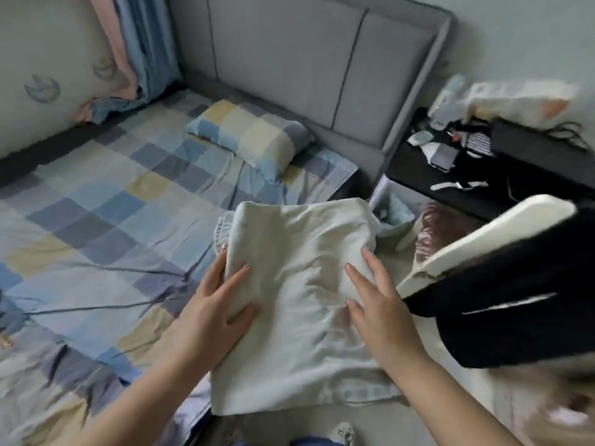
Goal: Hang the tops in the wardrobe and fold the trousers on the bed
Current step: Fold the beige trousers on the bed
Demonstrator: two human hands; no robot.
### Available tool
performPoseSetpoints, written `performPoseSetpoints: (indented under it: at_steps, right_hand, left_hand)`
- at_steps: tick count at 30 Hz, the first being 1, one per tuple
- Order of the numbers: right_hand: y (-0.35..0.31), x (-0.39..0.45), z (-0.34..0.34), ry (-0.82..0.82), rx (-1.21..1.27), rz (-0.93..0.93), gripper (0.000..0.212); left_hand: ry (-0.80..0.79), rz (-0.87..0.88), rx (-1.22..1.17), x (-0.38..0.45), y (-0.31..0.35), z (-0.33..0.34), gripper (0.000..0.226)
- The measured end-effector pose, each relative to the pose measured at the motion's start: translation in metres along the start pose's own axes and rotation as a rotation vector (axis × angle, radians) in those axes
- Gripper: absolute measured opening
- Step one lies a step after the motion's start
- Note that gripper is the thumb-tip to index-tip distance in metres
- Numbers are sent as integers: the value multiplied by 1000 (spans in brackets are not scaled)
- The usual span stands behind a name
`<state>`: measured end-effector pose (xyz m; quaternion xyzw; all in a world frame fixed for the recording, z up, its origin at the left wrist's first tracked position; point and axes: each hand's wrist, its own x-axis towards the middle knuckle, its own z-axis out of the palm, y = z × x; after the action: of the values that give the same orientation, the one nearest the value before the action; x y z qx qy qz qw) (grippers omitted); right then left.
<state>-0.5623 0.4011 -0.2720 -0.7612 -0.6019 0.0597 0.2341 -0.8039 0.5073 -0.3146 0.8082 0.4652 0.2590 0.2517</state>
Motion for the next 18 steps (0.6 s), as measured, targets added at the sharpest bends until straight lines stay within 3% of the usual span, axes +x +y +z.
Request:
performPoseSetpoints:
  at_steps: [3,13,18]
  right_hand:
    - [39,-56,-35,102,-13,200,51]
    - [158,-245,-134,279,-79,655,48]
    - [216,-329,-188,338,-133,799,46]
  left_hand:
    - [-116,188,-39,6,52,36,64]
    - [-496,466,-172,-42,233,183,65]
    - [-595,558,-235,-86,327,254,66]
